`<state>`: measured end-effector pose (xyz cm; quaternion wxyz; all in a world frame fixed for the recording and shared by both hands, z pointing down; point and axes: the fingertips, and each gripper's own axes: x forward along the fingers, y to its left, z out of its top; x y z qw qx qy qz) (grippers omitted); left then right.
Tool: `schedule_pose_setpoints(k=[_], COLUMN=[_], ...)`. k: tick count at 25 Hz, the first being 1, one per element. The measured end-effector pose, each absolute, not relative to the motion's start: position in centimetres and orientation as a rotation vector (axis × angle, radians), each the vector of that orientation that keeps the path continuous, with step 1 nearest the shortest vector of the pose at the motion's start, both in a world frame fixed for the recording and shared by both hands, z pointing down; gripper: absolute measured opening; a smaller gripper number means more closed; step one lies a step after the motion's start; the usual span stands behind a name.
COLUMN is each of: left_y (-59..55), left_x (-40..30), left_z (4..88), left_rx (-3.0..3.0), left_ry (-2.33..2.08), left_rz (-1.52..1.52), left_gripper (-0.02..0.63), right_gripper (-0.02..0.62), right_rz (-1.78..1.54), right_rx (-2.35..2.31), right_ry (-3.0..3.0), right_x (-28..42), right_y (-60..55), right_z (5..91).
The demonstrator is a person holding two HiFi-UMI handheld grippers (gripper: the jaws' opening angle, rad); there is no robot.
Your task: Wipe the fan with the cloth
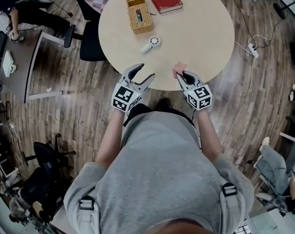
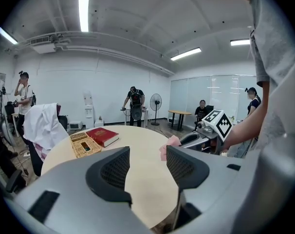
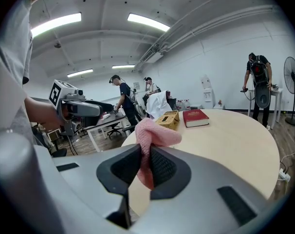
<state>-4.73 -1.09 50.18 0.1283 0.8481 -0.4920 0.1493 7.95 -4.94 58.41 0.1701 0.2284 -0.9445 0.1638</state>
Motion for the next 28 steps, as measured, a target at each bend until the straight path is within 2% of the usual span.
schedule_pose_setpoints(k=[13, 28], left_y=[-5.5, -13.6], left_x=[-7.5, -11.6], left_z=[51.5, 55.0], left_rx=[2.473, 2.588], left_ry=[-1.39, -1.133], left_rz=[0.455, 0.532], left_gripper=[0.252, 0.252], right_gripper=[0.048, 0.048], right_rz=[0.478, 0.458], right_rx=[0.714, 0.96], right_ry=[-2.642, -2.545], right_x=[6.4, 2.5], right_y=[-8.3, -13.2], right_z=[58.9, 59.1])
